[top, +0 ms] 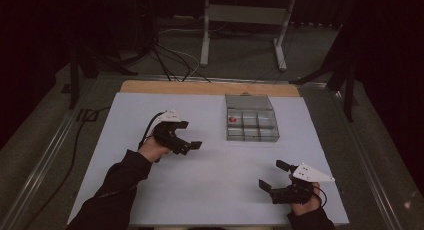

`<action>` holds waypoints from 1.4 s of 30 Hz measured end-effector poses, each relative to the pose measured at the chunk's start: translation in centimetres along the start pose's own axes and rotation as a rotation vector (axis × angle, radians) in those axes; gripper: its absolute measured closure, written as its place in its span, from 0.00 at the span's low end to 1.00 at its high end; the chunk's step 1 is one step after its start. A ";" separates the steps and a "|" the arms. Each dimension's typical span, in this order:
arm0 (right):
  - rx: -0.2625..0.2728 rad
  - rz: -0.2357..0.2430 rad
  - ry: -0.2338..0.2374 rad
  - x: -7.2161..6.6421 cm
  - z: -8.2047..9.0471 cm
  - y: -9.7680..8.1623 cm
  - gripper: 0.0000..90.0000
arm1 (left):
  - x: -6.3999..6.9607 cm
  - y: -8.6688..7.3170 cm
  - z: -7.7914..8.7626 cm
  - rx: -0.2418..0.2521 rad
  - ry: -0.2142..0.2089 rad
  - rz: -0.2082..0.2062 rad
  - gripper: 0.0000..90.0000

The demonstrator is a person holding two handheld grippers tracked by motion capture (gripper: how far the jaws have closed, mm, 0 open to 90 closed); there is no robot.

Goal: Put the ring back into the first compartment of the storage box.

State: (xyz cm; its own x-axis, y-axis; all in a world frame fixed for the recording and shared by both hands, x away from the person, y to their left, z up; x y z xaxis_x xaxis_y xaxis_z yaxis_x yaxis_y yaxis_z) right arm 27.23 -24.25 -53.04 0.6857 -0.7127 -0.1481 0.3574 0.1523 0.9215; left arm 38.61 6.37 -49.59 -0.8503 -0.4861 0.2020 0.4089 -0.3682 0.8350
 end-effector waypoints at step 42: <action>-0.006 -0.004 0.001 -0.1 -0.1 -0.1 0.00 | 2.0 -13.5 8.6 -0.032 0.097 0.088 0.01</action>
State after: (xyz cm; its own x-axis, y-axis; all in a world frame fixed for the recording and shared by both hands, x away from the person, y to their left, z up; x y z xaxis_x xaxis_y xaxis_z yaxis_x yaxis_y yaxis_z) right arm 27.16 -24.12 -53.14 0.6846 -0.7129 -0.1521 0.3642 0.1538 0.9185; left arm 28.50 17.19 -56.00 -0.7749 -0.5918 0.2220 0.4925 -0.3453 0.7989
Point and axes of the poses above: each handheld gripper's, and its own axes: z roughly backward along the jaws, y roughly out of its top, x roughly to its right, the point moved 7 cm from there along -z, roughly forward along the jaws
